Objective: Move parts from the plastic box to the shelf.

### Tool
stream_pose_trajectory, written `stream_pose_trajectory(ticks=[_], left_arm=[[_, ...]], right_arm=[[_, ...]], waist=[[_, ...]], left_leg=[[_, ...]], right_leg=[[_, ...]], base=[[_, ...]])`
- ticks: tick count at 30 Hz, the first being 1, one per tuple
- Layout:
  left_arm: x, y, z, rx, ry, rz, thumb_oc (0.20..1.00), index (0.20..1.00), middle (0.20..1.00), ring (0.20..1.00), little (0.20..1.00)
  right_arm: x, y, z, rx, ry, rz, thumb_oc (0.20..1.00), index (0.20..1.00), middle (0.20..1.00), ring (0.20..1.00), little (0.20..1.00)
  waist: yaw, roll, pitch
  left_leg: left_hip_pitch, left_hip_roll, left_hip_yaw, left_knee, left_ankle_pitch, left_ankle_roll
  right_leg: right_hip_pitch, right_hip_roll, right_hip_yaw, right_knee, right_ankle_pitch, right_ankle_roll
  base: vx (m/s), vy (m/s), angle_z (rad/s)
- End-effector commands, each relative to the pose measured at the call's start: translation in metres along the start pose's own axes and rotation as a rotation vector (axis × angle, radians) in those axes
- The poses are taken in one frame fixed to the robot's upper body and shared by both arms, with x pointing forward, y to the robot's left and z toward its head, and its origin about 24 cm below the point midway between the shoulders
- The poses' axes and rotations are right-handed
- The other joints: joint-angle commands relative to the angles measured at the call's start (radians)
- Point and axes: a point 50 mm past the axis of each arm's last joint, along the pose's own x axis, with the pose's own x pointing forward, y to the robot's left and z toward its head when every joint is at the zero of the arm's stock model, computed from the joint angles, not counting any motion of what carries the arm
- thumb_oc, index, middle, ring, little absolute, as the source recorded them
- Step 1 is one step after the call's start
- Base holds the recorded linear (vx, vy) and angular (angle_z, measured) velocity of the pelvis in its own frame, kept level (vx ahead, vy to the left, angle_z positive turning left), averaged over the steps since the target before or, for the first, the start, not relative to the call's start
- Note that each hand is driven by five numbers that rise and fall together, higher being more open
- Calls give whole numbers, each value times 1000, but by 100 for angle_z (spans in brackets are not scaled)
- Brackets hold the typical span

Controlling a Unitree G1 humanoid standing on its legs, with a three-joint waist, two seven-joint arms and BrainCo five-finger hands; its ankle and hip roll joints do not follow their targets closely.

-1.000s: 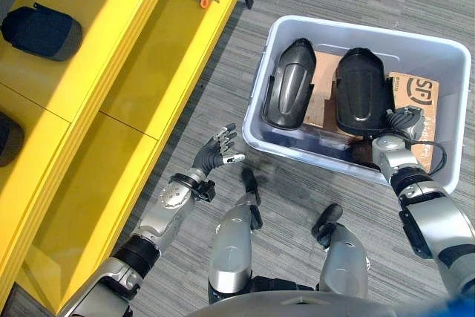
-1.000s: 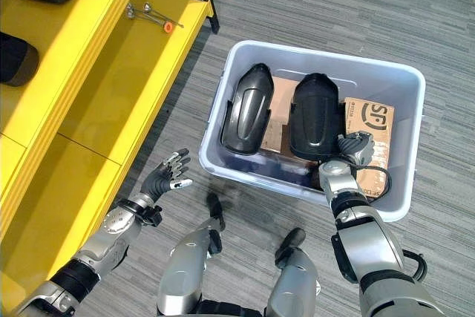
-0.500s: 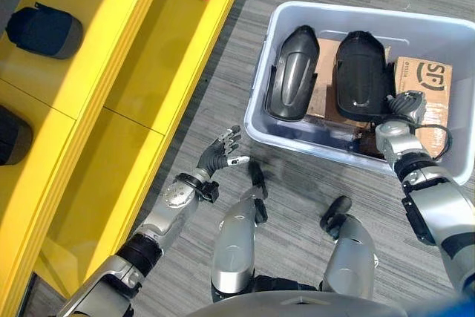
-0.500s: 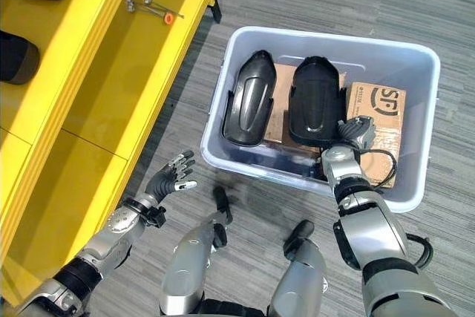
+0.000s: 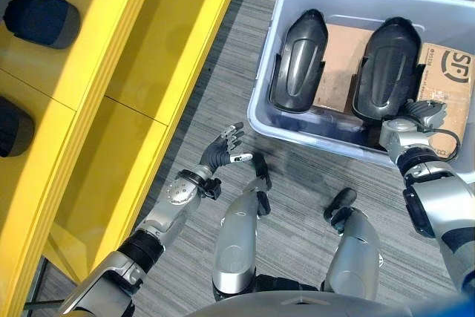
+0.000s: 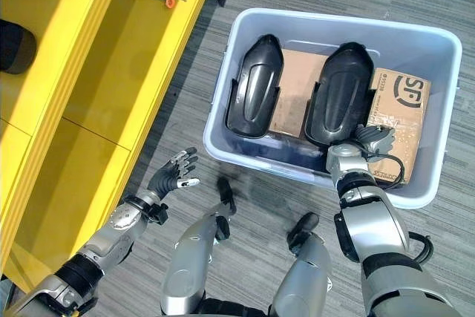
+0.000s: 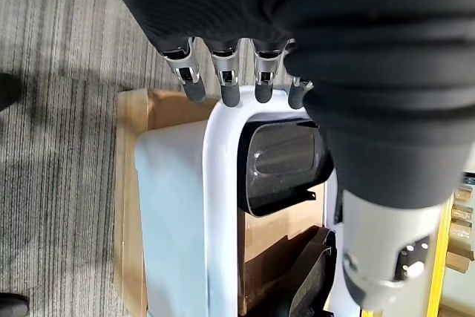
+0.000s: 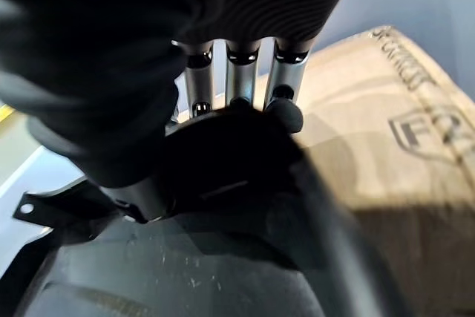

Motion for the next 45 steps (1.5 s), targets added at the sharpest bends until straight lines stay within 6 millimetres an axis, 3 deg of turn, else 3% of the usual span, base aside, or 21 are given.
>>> stream_pose_trajectory(ticks=[1, 12, 21, 30, 34, 45], left_arm=[[3, -11, 19, -7, -103, -59, 1000, 1000, 1000, 1000, 1000], [1, -11, 19, 5, -99, -66, 1000, 1000, 1000, 1000, 1000], [1, -11, 19, 14, -99, -78, 1000, 1000, 1000, 1000, 1000], [4, -9, 20, 20, -94, -76, 1000, 1000, 1000, 1000, 1000], [8, -11, 16, 1, -81, -53, 1000, 1000, 1000, 1000, 1000], [12, -17, 14, -15, -76, -45, 1000, 1000, 1000, 1000, 1000]], right_arm=[[24, -33, 10, 53, -10, -165, 200, 200, 200, 200, 200], [30, -39, 10, 2, -19, -148, 200, 200, 200, 200, 200], [31, -35, 27, -144, -201, -75, 200, 200, 200, 200, 200], [9, -9, 56, -210, -385, 50, 200, 200, 200, 200, 200], [-7, 7, 81, -108, -355, 84, 200, 200, 200, 200, 200], [-20, 16, 91, -67, -345, 94, 200, 200, 200, 200, 200]], waist=[[15, 3, -4], [2, -4, -4], [0, -2, -4], [10, -1, -4], [38, 21, -4], [65, 36, -4]], left_leg=[[26, 48, -16, 68, -129, -94], [46, 55, -4, 69, -134, -97], [51, 54, -5, 64, -132, -100], [25, 58, -8, 84, -137, -96], [-36, 49, -21, 94, -132, -90], [-108, 40, -29, 113, -131, -82]], right_leg=[[-35, 17, 35, -1, 29, 46], [-25, 27, 42, -24, 35, 42], [-27, 27, 43, -31, 40, 41], [-52, 13, 35, -12, 37, 37], [-109, -17, 22, 45, 28, 38], [-159, -52, 5, 81, 32, 50]], base=[[-27, -38, -4], [-22, -39, -9], [-12, -20, -5], [2, 5, 0], [104, 207, 23], [32, 81, 13]])
